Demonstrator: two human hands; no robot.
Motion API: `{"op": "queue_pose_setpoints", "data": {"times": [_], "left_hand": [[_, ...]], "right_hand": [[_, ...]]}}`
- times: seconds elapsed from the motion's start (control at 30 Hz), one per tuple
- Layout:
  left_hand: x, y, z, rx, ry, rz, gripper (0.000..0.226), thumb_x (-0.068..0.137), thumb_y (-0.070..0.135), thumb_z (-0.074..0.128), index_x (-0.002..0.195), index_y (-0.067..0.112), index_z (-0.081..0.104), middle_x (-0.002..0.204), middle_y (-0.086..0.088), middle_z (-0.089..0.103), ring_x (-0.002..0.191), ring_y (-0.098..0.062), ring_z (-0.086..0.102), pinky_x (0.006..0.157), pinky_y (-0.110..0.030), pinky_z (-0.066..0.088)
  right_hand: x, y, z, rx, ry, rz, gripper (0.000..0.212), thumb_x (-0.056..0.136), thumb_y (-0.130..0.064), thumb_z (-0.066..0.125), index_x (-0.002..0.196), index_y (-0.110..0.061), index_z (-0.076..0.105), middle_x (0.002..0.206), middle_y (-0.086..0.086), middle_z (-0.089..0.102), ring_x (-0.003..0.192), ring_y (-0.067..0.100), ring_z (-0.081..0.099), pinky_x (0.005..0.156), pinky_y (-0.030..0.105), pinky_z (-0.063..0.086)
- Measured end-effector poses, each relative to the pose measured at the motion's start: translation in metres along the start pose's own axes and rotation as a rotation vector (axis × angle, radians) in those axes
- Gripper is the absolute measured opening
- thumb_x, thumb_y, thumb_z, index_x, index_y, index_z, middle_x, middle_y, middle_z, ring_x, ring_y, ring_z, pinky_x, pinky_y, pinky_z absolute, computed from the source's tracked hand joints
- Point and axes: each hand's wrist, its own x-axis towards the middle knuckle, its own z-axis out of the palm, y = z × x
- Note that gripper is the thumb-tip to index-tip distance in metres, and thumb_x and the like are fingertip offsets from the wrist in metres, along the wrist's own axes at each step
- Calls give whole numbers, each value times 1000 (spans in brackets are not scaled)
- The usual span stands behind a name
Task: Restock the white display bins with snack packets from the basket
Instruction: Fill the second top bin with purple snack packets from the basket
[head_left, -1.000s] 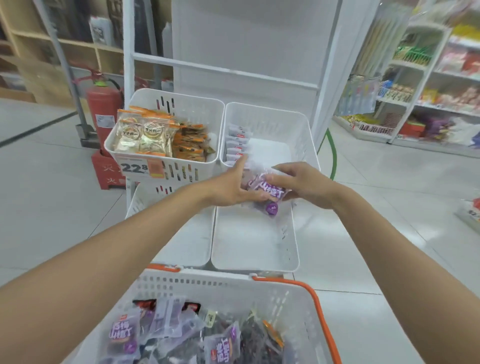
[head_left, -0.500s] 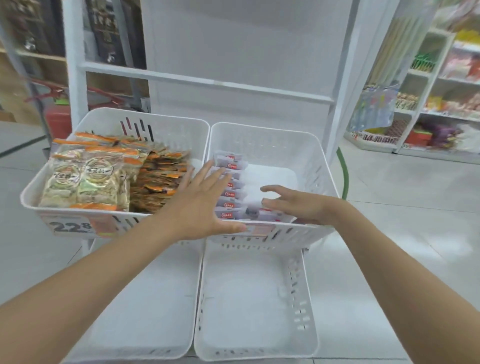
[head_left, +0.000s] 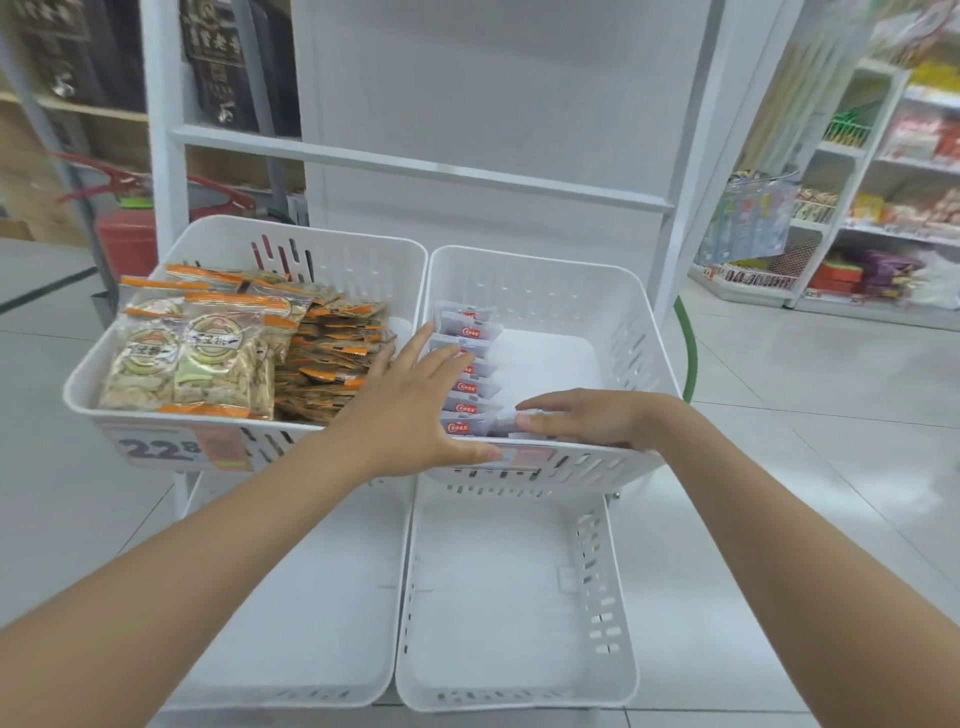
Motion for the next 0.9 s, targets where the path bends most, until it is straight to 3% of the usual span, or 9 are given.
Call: {"op": "queue_pose_setpoints", "data": {"times": [0.17, 0.27, 0.33, 0.43, 0.53, 0.63, 0.73, 0.83, 0.9], "left_hand": [[-14, 12, -7, -53, 60, -54, 106, 67, 84, 56, 153, 30, 26, 161, 3, 20, 151, -17, 5, 121, -48, 3], [-46, 35, -12, -125, 250, -36, 74, 76, 59, 71, 138, 25, 49, 140, 0, 50, 133, -23, 39, 108, -37, 24], [-81, 51, -10, -231, 237, -38, 52, 80, 43, 74, 124, 20, 57, 122, -1, 59, 115, -24, 51, 95, -37, 37], [-148, 61, 9, -410, 29, -123, 39, 83, 38, 73, 115, 22, 58, 108, 5, 58, 99, -17, 55, 83, -36, 48], [-215, 54, 37, -485, -137, -240, 36, 85, 40, 72, 115, 25, 59, 107, 9, 57, 93, -13, 56, 83, -35, 50], [-268, 42, 54, -465, -297, -312, 38, 86, 35, 72, 120, 21, 59, 116, 3, 60, 92, -13, 55, 85, -32, 49], [-304, 37, 63, -486, -393, -352, 42, 86, 32, 72, 124, 19, 58, 119, 3, 58, 92, -12, 55, 86, -27, 48], [-325, 37, 71, -611, -368, -438, 39, 86, 28, 73, 121, 19, 60, 118, 2, 58, 92, -13, 58, 89, -30, 51], [-335, 38, 76, -703, -338, -516, 42, 85, 27, 75, 123, 19, 58, 119, 1, 58, 100, -15, 60, 94, -33, 50]], "right_hand": [[-33, -23, 13, 133, 281, -46, 64, 86, -58, 60, 142, -29, 45, 151, -3, 39, 138, 16, 38, 109, 26, 29], [-69, -42, 50, 308, 676, -199, 45, 88, -34, 69, 130, -23, 56, 132, -5, 53, 112, 9, 53, 83, 15, 42], [-97, -54, 86, 405, 767, -275, 37, 85, -23, 70, 122, -22, 61, 114, -4, 60, 89, 4, 58, 74, 13, 43], [-130, -59, 156, 486, 643, -261, 29, 85, -20, 71, 113, -21, 64, 98, -5, 64, 73, 4, 56, 66, 11, 46], [-144, -48, 228, 364, 264, -173, 25, 84, -24, 73, 108, -20, 68, 99, -1, 68, 84, 13, 62, 71, 22, 51], [-143, -28, 298, 110, -62, -35, 45, 87, -20, 68, 130, -17, 57, 122, 6, 63, 112, 23, 60, 93, 32, 48], [-142, -11, 350, -304, -175, -26, 66, 87, -18, 62, 147, -25, 36, 132, 9, 56, 118, 30, 53, 98, 37, 45], [-143, -2, 365, -567, -103, -76, 33, 89, -23, 60, 121, -16, 60, 114, 13, 57, 106, 31, 53, 86, 35, 42], [-146, -4, 352, -307, -51, -62, 13, 91, -25, 62, 85, -13, 64, 92, 7, 56, 87, 24, 54, 74, 31, 42]]}}
